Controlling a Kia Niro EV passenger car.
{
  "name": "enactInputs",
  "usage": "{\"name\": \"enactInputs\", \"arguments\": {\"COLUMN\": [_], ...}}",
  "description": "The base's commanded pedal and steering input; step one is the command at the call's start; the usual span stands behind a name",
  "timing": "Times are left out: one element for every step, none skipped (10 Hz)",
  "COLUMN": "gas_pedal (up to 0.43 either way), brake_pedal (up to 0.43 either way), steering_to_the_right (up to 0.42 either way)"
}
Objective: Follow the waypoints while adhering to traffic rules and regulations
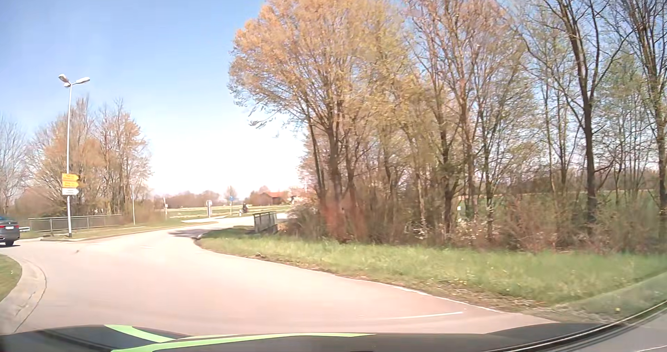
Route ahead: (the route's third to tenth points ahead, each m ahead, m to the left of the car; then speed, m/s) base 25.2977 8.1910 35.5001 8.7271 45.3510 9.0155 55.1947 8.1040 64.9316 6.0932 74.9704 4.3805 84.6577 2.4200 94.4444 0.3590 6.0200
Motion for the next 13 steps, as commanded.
{"name": "enactInputs", "arguments": {"gas_pedal": [0.098, 0.098, 0.098, 0.098, 0.098, 0.098, 0.098, 0.098, 0.098, 0.098, 0.098, 0.098, 0.098], "brake_pedal": [0.000, 0.000, 0.000, 0.000, 0.000, 0.000, 0.000, 0.000, 0.000, 0.000, 0.000, 0.000, 0.000], "steering_to_the_right": [-0.292, -0.292, -0.292, -0.292, -0.290, -0.287, -0.279, -0.267, -0.257, -0.232, -0.199, -0.173, -0.133]}}
